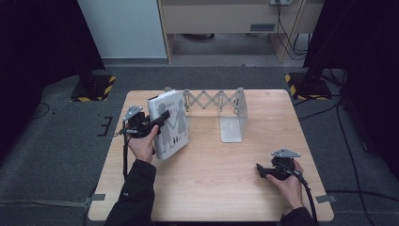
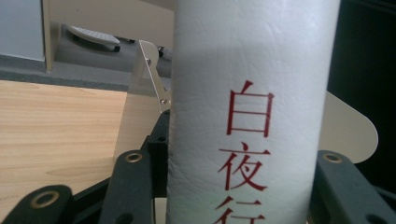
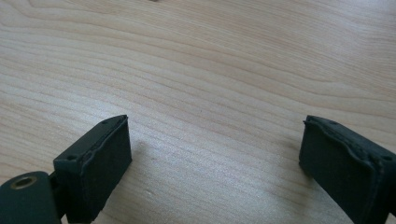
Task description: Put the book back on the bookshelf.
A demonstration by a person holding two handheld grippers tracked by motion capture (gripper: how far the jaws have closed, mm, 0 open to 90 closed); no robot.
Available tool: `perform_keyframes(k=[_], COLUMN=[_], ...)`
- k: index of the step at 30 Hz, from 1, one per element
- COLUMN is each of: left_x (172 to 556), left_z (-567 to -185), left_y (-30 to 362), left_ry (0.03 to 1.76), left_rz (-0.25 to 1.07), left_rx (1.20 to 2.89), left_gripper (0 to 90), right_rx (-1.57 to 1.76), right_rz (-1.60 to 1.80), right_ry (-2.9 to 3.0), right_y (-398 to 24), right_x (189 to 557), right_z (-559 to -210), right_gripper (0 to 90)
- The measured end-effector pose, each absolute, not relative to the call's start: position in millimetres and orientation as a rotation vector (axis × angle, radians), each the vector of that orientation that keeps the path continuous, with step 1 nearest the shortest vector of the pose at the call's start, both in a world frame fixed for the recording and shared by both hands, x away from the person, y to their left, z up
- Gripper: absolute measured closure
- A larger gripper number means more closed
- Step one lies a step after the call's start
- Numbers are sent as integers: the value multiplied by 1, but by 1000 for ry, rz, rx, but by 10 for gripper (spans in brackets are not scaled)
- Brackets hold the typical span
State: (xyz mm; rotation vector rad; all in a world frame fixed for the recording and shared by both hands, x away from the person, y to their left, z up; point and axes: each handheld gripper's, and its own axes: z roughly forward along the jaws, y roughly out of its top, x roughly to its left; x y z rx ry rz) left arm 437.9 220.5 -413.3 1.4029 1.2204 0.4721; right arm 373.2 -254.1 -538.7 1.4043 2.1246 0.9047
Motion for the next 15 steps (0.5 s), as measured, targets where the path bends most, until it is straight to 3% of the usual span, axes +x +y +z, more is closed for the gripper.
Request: perform_keyframes(k=[15], left_x=[456], left_z=[-421], left_y=[208], left_ry=[1218], left_rz=[533], left_rx=[1411], left_gripper=[516], right_rx=[1407], right_rz=[905], right_ry=[2126], right_y=[-254], right_x=[373], right_z=[-539], right_gripper=[93])
